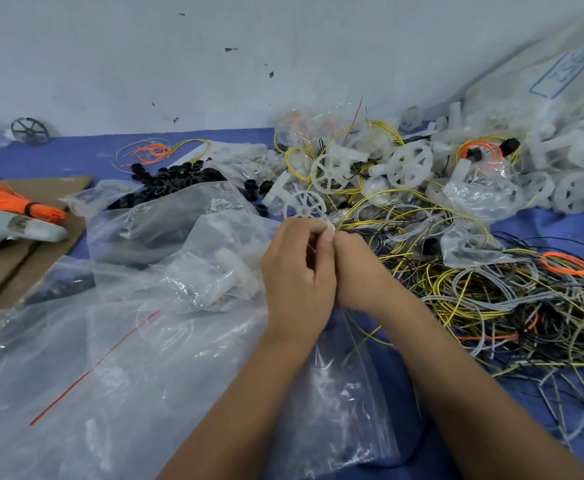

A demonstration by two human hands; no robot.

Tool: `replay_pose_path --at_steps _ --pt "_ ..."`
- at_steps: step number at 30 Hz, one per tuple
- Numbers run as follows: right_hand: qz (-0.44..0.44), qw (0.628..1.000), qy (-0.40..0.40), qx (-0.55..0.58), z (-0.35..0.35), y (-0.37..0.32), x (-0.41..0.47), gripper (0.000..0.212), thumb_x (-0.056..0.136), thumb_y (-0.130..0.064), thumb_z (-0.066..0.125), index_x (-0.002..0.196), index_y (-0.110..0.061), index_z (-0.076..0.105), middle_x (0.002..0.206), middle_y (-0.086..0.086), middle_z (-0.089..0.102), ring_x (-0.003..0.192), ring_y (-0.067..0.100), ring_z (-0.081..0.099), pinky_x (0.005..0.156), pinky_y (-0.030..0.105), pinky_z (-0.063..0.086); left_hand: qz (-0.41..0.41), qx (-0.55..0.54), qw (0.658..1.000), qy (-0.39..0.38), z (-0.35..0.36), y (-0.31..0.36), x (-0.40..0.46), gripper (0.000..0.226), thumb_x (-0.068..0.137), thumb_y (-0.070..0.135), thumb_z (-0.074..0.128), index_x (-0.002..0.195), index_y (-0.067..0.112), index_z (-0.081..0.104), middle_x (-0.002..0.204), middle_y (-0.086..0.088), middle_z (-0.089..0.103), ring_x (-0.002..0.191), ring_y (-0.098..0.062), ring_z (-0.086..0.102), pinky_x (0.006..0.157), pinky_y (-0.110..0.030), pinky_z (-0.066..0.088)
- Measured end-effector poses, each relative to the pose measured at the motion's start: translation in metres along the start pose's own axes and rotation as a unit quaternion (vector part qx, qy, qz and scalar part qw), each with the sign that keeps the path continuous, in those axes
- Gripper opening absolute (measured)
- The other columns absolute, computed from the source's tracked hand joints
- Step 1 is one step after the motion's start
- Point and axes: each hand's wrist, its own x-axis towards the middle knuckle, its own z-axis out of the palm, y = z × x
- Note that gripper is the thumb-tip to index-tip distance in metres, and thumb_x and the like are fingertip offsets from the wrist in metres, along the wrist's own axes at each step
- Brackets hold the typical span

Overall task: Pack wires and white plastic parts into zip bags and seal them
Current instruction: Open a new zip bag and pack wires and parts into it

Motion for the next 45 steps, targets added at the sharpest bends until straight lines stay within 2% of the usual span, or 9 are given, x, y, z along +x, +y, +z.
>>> replay_pose_path --at_steps 3,7,16,19,25,31,35,41,45 --pt "0.020 0.995 0.093 -0.016 -0.015 0.008 -0.002 0.027 0.079 0.002 0.063 0.062 -0.020 0.067 0.053 -0.006 0.056 0.052 0.005 0.051 0.053 0.017 0.039 -0.015 -0.001 0.999 -0.034 0.003 -0.005 0.001 0.011 0.095 0.005 0.067 0.087 0.013 0.065 0.082 0.007 0.064 0.079 -0.010 0.059 0.073 -0.021 0.044" --pt "0.099 0.976 0.173 -0.084 -0.041 0.024 -0.001 0.018 0.082 -0.003 0.065 0.084 -0.015 0.079 0.081 0.002 0.075 0.080 0.019 0.070 0.078 0.035 0.057 -0.048 0.032 0.986 -0.157 0.009 -0.012 -0.004 0.012 0.095 0.012 0.066 0.084 0.016 0.064 0.080 0.008 0.062 0.078 -0.015 0.059 0.071 -0.037 0.048" --pt "0.204 0.944 0.071 -0.249 -0.078 0.053 -0.006 0.043 0.085 0.002 0.063 0.106 -0.033 0.078 0.115 0.008 0.073 0.096 0.032 0.068 0.083 0.045 0.060 -0.086 0.030 0.982 -0.164 0.012 -0.018 -0.004 0.019 0.095 0.016 0.067 0.077 0.022 0.063 0.071 0.010 0.061 0.067 -0.009 0.057 0.062 -0.031 0.047" --pt "0.180 0.945 0.064 -0.266 -0.073 0.057 -0.006 0.032 0.086 -0.004 0.070 0.107 -0.025 0.078 0.115 0.007 0.071 0.101 0.033 0.067 0.084 0.045 0.059 -0.095 0.025 0.981 -0.165 0.013 -0.019 -0.005 0.020 0.095 0.017 0.067 0.076 0.024 0.063 0.070 0.011 0.061 0.064 -0.008 0.056 0.060 -0.028 0.044" --pt "0.168 0.943 0.067 -0.280 -0.075 0.057 -0.006 0.002 0.085 -0.012 0.077 0.083 -0.012 0.077 0.103 0.009 0.071 0.090 0.032 0.065 0.077 0.040 0.056 -0.095 0.027 0.981 -0.165 0.013 -0.023 -0.006 0.019 0.093 0.018 0.066 0.077 0.026 0.063 0.071 0.012 0.062 0.066 -0.009 0.058 0.061 -0.023 0.043" --pt "0.069 0.976 0.105 -0.178 -0.097 0.047 -0.013 0.012 0.094 -0.025 0.072 0.094 -0.014 0.076 0.087 -0.001 0.071 0.074 0.013 0.061 0.068 0.028 0.048 -0.102 0.013 0.982 -0.159 0.015 -0.025 -0.005 0.017 0.092 0.022 0.064 0.077 0.029 0.062 0.072 0.014 0.063 0.065 -0.005 0.057 0.062 -0.021 0.041" --pt "0.004 0.971 0.234 -0.054 -0.103 0.037 -0.017 0.009 0.095 -0.023 0.070 0.096 -0.017 0.076 0.078 -0.016 0.064 0.068 0.005 0.056 0.065 0.021 0.043 -0.103 0.003 0.983 -0.151 0.014 -0.026 -0.006 0.016 0.092 0.023 0.063 0.078 0.030 0.062 0.074 0.014 0.064 0.067 -0.006 0.059 0.063 -0.022 0.043" --pt "-0.013 0.874 0.448 0.186 -0.091 0.036 -0.015 0.009 0.095 -0.018 0.067 0.095 -0.013 0.075 0.081 0.001 0.073 0.066 0.014 0.064 0.063 0.028 0.051 -0.095 0.004 0.989 -0.117 0.013 -0.026 -0.004 0.018 0.094 0.017 0.064 0.080 0.027 0.063 0.072 0.013 0.063 0.070 -0.009 0.060 0.065 -0.020 0.045" --pt "0.037 0.776 0.444 0.446 -0.072 0.034 -0.014 0.008 0.100 -0.007 0.061 0.097 -0.003 0.067 0.073 0.001 0.070 0.049 0.011 0.049 0.046 0.026 0.042 -0.117 0.018 0.990 -0.081 0.012 -0.026 -0.003 0.016 0.097 0.014 0.063 0.082 0.022 0.064 0.075 0.011 0.063 0.071 -0.010 0.060 0.066 -0.026 0.048"
